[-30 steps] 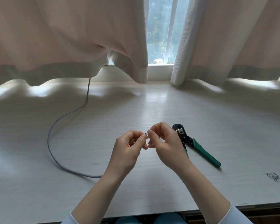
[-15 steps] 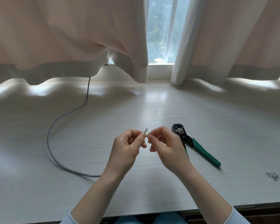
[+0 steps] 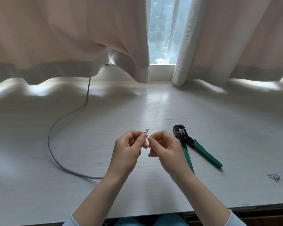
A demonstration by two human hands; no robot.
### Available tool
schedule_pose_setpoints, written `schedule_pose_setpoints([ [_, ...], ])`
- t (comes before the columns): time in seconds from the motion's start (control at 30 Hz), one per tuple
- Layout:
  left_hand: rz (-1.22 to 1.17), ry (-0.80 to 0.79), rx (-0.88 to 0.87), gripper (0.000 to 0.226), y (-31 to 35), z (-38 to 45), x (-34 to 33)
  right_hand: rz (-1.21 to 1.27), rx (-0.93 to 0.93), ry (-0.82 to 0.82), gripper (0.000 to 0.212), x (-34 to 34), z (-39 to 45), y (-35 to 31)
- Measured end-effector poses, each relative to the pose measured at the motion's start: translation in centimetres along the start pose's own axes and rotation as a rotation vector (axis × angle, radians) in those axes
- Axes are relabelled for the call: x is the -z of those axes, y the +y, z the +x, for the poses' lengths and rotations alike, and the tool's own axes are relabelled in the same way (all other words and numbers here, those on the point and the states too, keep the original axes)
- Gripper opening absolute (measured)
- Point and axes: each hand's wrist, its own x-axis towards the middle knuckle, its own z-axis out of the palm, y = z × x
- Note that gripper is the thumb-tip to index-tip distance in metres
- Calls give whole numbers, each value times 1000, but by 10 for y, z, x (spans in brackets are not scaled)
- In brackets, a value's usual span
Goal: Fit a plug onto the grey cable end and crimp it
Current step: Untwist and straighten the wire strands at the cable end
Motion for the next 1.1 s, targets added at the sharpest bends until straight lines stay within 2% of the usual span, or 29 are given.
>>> schedule_pose_setpoints([
  [0.47, -15, 0, 6, 14, 2, 2, 1, -95, 46, -62, 8, 5, 8, -6],
  [0.7, -20, -15, 6, 13, 1, 1, 1, 29, -50, -67, 9, 3, 7, -7],
  [0.93, -5, -19, 0, 13, 1, 0, 1, 33, 56, -62, 10, 5, 7, -8],
  [1.1, -18, -11, 8, 12, 0, 1, 1, 46, 25, -80, 9, 6, 7, -7],
])
